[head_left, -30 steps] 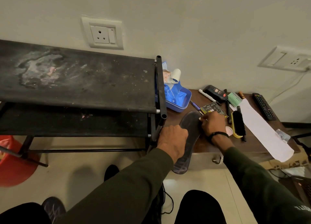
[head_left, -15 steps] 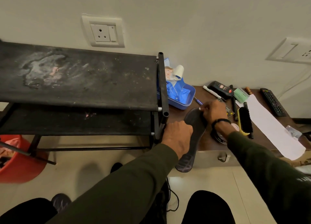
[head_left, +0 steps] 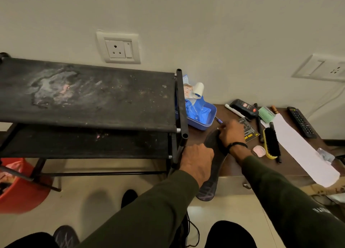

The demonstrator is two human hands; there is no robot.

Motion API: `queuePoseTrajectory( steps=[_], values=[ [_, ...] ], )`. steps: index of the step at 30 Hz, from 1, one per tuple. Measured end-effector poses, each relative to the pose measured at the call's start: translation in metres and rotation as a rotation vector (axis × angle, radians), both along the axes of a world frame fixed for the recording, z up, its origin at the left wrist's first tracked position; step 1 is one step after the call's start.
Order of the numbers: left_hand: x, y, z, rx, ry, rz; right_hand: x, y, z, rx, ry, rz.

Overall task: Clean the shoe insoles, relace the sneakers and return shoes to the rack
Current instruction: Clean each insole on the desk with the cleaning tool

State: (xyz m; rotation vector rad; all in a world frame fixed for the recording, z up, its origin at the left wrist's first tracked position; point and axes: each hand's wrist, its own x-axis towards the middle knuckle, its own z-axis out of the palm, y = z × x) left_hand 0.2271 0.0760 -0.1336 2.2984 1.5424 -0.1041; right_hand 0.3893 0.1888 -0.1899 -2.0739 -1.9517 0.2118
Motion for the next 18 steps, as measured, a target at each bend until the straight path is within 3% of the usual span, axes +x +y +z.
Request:
queuePoseTrajectory(
  steps=[3,7,11,15,18],
  values=[
    [-0.002,0.002,0.0,0.002,0.0,0.001,-0.008,-0.012,0.001,-0.057,-0.015,0.254],
    [-0.003,0.0,0.002,0.021,0.003,0.004,0.002,0.011,0.0,-0.041,0.011,0.034],
    [-0.001,0.0,0.001,0.018,0.024,-0.001,-0.008,-0.003,-0.01,-0.059,-0.033,0.25],
    [0.0,0.001,0.001,-0.025,0.026,0.011,0.005,0.006,-0.005,-0.018,-0.047,0.044],
    [-0.002,-0.001,0.003,0.008,0.019,0.021,-0.009,-0.018,-0.001,-0.033,-0.025,0.177]
  ],
)
